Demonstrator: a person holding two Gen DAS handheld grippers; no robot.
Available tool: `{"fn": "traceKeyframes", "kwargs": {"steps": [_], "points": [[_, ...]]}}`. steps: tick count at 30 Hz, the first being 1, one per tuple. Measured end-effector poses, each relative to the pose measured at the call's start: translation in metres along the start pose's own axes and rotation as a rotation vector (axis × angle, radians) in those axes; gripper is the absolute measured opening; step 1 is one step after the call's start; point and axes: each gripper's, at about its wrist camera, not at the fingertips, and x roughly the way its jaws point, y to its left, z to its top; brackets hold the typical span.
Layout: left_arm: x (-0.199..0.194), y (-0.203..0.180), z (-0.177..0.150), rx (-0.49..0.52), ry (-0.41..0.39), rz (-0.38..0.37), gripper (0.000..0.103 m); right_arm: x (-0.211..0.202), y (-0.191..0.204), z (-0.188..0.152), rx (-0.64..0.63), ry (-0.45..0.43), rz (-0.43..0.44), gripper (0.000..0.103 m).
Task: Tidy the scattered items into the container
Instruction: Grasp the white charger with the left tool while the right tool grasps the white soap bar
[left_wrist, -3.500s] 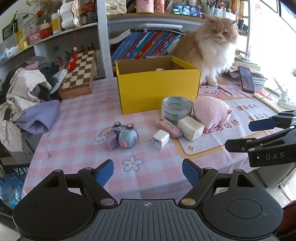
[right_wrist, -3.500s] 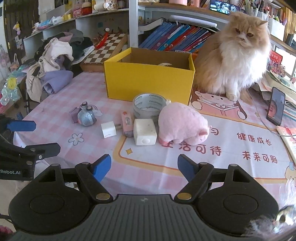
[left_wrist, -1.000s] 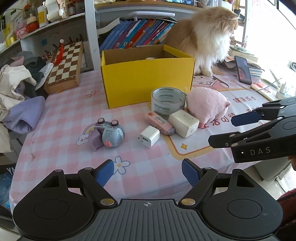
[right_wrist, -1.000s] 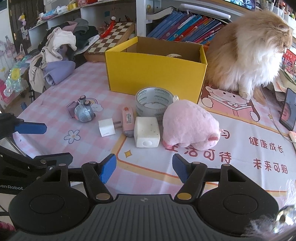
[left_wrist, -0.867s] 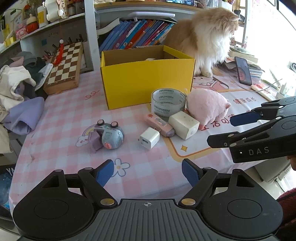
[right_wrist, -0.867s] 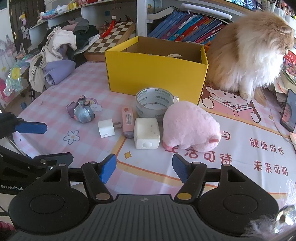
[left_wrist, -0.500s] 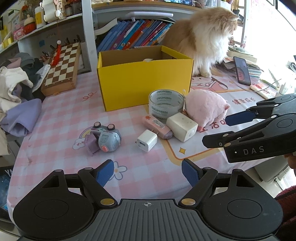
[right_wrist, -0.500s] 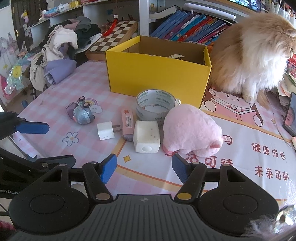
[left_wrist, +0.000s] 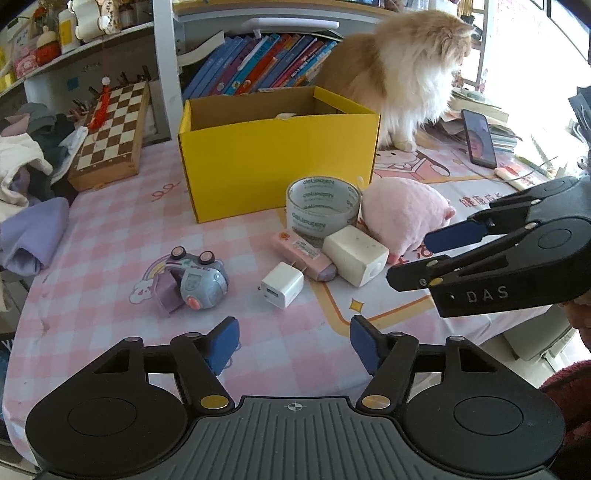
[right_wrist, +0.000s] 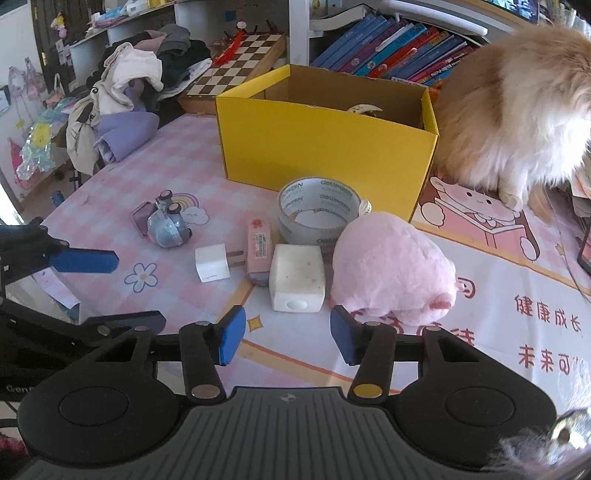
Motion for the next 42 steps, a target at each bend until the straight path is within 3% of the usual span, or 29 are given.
{"fn": "traceKeyframes", "kwargs": {"steps": [13, 24, 38, 42], "points": [[0.019, -0.001, 0.016, 0.030, 0.013, 0.009, 0.066, 0.020, -0.008, 0.015, -0.027, 0.038, 0.027, 0.050], [0.041, -0.005, 0.024, 0.056, 0.053, 0.004, 0.054, 0.038, -0.017, 0.023, -0.040, 0.070, 0.055, 0.049], [0.072, -0.002, 0.032, 0.102, 0.102, 0.030, 0.052, 0.065, -0.025, 0.032, -0.010, 0.128, 0.088, 0.046], [0.078, 0.000, 0.032, 0.104, 0.117, 0.018, 0.047, 0.071, -0.028, 0.032, 0.004, 0.148, 0.098, 0.044]]}}
